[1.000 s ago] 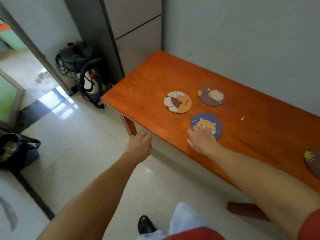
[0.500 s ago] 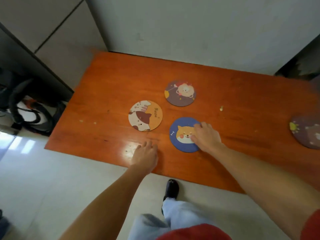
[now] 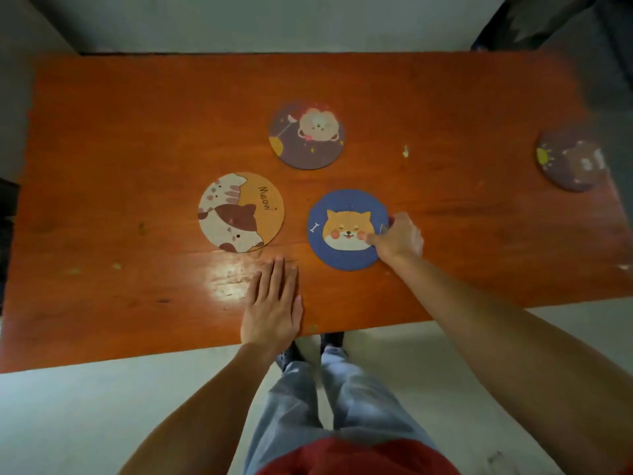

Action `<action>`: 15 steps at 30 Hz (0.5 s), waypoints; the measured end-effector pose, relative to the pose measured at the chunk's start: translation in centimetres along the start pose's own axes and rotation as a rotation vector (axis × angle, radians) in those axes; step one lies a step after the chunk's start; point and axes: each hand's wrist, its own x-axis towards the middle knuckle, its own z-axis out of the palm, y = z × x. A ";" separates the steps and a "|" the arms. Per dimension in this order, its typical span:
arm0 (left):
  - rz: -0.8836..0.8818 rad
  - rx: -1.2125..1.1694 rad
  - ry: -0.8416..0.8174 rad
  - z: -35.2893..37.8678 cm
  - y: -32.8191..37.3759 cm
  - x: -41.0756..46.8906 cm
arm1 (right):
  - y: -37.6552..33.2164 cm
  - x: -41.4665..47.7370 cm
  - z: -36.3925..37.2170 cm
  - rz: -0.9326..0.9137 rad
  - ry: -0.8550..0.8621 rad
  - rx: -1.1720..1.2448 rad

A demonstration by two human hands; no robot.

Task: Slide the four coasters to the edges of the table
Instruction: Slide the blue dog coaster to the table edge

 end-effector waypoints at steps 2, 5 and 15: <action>0.008 -0.008 0.010 0.2 -0.2 0.0 | 0.5 -0.4 0.9 0.030 0.044 0.170; 0.016 -0.015 0.020 0.2 -0.4 0.0 | 1.2 -1.0 1.7 0.098 0.025 0.448; 0.028 -0.013 0.053 0.4 -0.2 -0.3 | 6.7 -3.3 0.0 -0.114 -0.130 0.237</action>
